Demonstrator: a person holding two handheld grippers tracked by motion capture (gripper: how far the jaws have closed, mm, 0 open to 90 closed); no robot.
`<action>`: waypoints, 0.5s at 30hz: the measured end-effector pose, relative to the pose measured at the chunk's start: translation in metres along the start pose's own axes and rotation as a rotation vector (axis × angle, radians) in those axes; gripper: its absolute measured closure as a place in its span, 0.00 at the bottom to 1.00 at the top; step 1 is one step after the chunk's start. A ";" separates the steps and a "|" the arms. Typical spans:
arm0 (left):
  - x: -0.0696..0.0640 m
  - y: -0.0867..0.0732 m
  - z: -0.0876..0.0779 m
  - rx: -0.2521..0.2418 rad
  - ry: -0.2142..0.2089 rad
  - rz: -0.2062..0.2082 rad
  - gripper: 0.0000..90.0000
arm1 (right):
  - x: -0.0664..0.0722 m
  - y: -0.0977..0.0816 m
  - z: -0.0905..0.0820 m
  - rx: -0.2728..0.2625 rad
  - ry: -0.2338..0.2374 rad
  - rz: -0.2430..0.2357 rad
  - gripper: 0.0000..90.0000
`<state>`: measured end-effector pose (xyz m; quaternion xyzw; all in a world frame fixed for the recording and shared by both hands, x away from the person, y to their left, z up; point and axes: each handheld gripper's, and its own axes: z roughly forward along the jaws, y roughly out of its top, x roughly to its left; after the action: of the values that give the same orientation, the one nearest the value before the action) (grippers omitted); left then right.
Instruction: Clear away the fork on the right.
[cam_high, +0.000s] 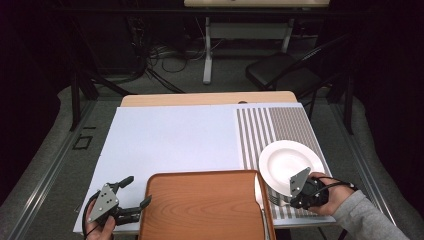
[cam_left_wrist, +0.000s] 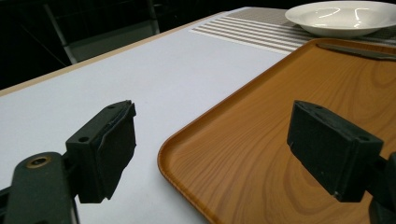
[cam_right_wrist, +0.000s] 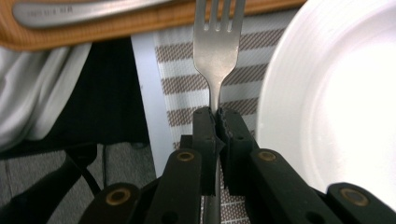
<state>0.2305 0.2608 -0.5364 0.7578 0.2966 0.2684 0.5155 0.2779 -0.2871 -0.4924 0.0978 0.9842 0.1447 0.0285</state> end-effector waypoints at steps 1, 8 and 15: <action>0.000 0.000 0.000 0.001 0.000 0.000 0.17 | 0.000 0.002 -0.002 -0.001 -0.003 0.011 0.96; 0.001 0.000 0.000 -0.001 0.001 -0.006 0.17 | -0.005 0.011 -0.009 -0.067 -0.017 0.060 0.96; 0.001 0.000 0.000 -0.003 0.001 -0.006 0.17 | -0.007 0.022 -0.012 -0.090 -0.003 0.106 0.96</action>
<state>0.2312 0.2615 -0.5367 0.7561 0.2986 0.2676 0.5173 0.2876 -0.2712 -0.4746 0.1485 0.9702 0.1898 0.0267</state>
